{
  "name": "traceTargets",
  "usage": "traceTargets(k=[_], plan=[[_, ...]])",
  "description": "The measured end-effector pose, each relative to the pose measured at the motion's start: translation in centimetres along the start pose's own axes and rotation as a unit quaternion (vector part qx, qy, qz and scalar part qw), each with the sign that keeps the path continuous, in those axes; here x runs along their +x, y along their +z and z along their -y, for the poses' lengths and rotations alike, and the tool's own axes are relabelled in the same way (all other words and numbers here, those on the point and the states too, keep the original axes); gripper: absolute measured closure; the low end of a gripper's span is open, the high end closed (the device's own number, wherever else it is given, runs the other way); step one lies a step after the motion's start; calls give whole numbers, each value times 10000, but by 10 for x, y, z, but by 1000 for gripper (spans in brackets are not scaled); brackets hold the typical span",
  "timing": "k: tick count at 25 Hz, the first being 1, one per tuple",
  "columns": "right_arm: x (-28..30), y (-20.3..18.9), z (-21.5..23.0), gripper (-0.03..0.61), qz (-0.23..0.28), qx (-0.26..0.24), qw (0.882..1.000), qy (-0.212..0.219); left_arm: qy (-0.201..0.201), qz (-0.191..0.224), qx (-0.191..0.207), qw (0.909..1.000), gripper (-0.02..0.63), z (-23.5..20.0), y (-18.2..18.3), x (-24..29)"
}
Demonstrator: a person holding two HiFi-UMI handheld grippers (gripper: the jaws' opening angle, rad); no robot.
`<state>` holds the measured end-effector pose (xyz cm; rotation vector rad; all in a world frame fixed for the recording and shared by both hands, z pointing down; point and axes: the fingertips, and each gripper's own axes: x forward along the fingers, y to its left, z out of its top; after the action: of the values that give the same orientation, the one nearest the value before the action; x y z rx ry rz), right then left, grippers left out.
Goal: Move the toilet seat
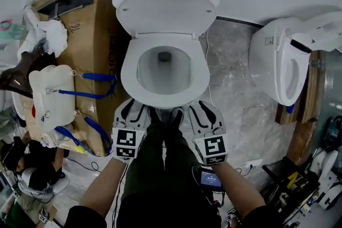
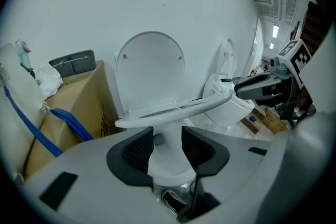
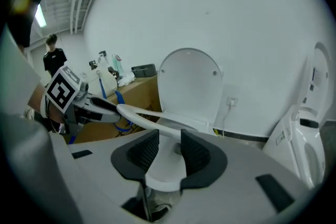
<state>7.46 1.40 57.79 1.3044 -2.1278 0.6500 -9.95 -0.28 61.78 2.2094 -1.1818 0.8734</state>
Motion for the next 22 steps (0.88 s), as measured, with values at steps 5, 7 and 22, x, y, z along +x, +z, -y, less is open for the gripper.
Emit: traceTargets(k=[5, 7, 22], plan=[[7, 30, -8, 431, 218, -297, 9993, -3, -6, 107, -72, 9999, 437, -4, 15, -3], [8, 40, -5, 433, 301, -335, 9990, -82, -10, 185, -81, 9998, 439, -6, 26, -4], [16, 101, -5, 431, 442, -591, 9962, -455, -215, 547, -6, 9983, 439, -25, 94, -9]])
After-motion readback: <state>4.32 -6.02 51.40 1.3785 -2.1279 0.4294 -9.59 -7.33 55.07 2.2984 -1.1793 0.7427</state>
